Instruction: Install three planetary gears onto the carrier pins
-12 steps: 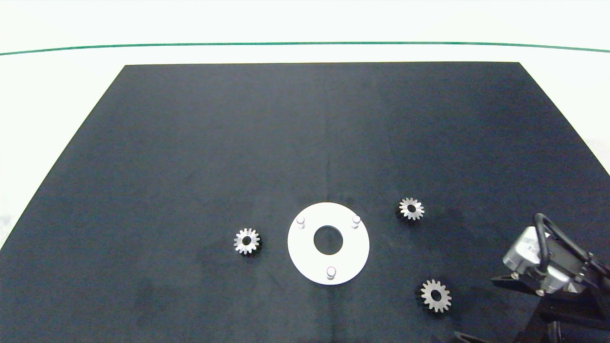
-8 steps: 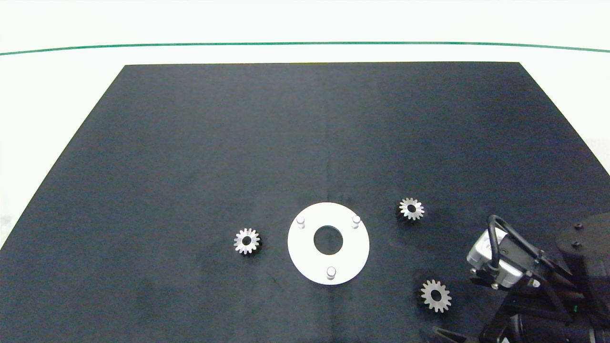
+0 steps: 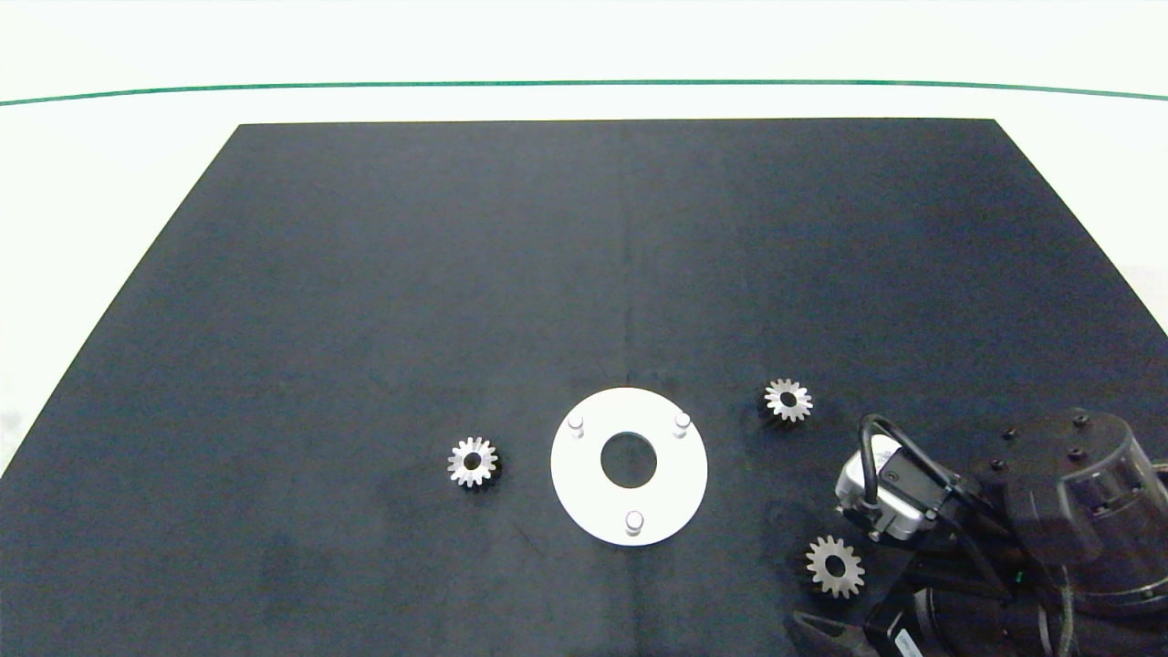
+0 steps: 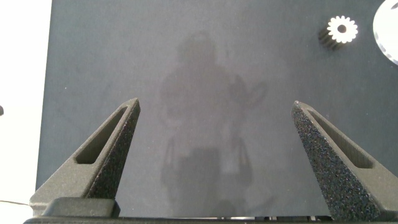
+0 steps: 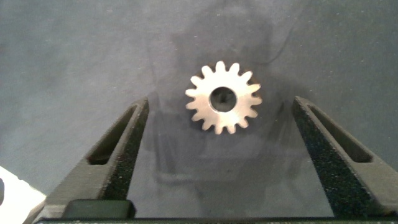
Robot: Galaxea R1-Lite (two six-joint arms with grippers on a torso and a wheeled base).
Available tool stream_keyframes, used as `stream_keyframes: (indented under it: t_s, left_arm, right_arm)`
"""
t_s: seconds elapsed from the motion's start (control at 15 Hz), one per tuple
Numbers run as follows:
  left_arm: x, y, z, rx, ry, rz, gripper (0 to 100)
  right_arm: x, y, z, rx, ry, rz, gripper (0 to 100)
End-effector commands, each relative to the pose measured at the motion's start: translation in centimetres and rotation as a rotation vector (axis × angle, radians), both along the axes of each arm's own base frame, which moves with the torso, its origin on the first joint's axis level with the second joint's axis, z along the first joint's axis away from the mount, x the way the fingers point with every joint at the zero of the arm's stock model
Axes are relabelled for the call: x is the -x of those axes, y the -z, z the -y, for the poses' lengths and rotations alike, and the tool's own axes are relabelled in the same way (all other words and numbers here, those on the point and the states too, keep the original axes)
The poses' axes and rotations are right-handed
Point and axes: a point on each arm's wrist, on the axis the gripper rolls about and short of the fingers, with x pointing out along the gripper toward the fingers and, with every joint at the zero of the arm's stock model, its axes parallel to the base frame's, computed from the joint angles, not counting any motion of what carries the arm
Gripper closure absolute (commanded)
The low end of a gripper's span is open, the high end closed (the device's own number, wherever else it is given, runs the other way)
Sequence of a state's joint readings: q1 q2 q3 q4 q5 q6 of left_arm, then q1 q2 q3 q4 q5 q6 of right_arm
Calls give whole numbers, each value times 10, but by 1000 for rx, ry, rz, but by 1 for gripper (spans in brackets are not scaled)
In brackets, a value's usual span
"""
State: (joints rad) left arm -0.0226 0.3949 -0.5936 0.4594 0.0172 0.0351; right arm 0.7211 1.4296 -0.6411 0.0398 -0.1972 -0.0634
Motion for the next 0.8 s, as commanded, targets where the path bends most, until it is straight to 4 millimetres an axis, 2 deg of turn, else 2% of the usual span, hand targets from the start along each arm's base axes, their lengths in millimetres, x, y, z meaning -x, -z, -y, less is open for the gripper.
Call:
stream_keyframes:
  t_s: [0.07, 0.8]
  left_arm:
    - [0, 0, 0, 0, 2, -2, 0]
    - [0, -1, 0, 1, 8, 3, 0]
  right_arm:
    - [-2, 0, -2, 6, 1, 1, 14]
    - [-6, 2, -5, 20, 16, 7, 35]
